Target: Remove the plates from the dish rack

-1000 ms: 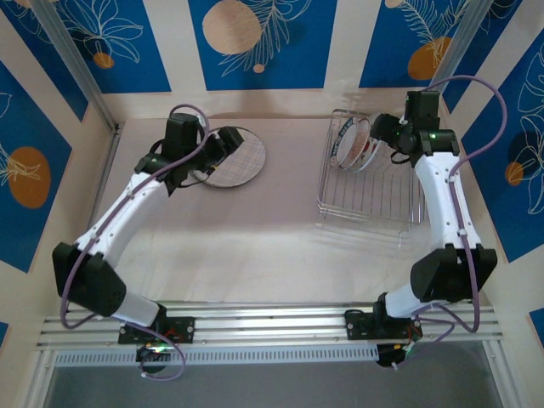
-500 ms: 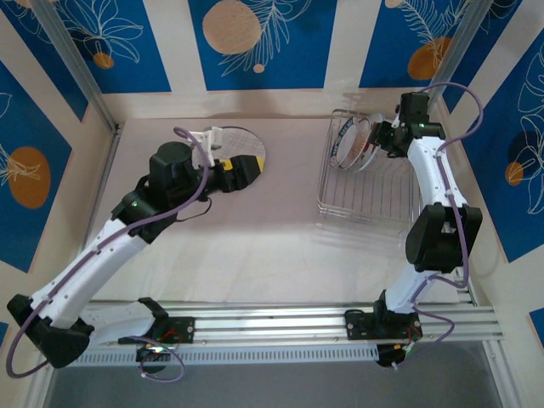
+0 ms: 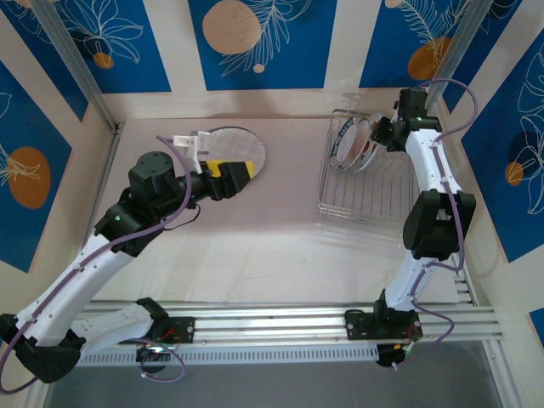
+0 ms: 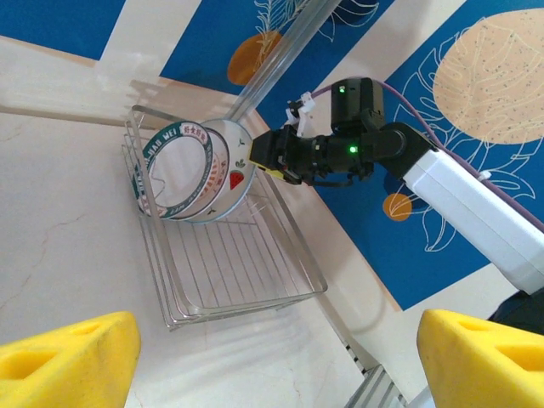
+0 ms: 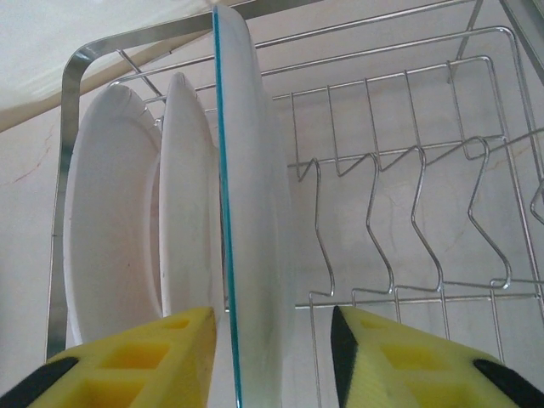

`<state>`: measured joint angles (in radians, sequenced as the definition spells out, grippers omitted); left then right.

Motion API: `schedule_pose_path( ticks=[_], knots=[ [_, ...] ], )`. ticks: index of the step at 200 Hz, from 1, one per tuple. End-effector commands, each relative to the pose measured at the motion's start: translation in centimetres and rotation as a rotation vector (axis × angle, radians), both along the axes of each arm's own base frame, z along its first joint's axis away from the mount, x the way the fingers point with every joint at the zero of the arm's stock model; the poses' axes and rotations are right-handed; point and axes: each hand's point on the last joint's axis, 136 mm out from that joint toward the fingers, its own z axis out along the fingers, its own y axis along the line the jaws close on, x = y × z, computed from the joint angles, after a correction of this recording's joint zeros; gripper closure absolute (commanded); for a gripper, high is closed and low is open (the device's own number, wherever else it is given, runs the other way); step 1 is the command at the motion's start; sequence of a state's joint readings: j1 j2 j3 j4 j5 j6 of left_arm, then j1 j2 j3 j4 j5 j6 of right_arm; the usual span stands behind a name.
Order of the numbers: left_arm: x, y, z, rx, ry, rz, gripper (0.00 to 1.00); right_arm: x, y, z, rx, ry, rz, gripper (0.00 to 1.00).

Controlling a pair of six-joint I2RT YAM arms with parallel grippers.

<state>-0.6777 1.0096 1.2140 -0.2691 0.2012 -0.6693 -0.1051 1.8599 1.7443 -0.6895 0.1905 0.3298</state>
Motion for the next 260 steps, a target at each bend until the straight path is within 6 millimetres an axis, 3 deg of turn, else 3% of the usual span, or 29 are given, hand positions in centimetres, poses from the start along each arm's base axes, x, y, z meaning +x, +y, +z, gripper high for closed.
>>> schedule_pose_path(
  ticks=[1, 65, 182, 223, 260],
  knots=[
    [-0.8, -0.4, 0.9, 0.0, -0.044, -0.041, 0.16, 1.1, 0.2, 0.8, -0.011, -0.019, 0.018, 0.61],
    [-0.9, -0.3, 0.7, 0.011, -0.033, -0.041, 0.16, 2.1, 0.6, -0.5, -0.026, 0.019, 0.015, 0.65],
    [-1.5, 0.6, 2.3, 0.006, -0.061, -0.025, 0.16, 3.2, 1.5, -1.8, -0.072, 0.064, 0.024, 0.77],
    [-1.6, 0.7, 2.2, 0.016, -0.057, -0.023, 0.15, 3.3, 1.6, -1.7, -0.105, 0.067, 0.026, 0.86],
    [-1.8, 0.9, 2.0, 0.022, -0.056, -0.023, 0.15, 3.6, 1.5, 0.1, -0.18, 0.042, 0.02, 0.94]
  ],
)
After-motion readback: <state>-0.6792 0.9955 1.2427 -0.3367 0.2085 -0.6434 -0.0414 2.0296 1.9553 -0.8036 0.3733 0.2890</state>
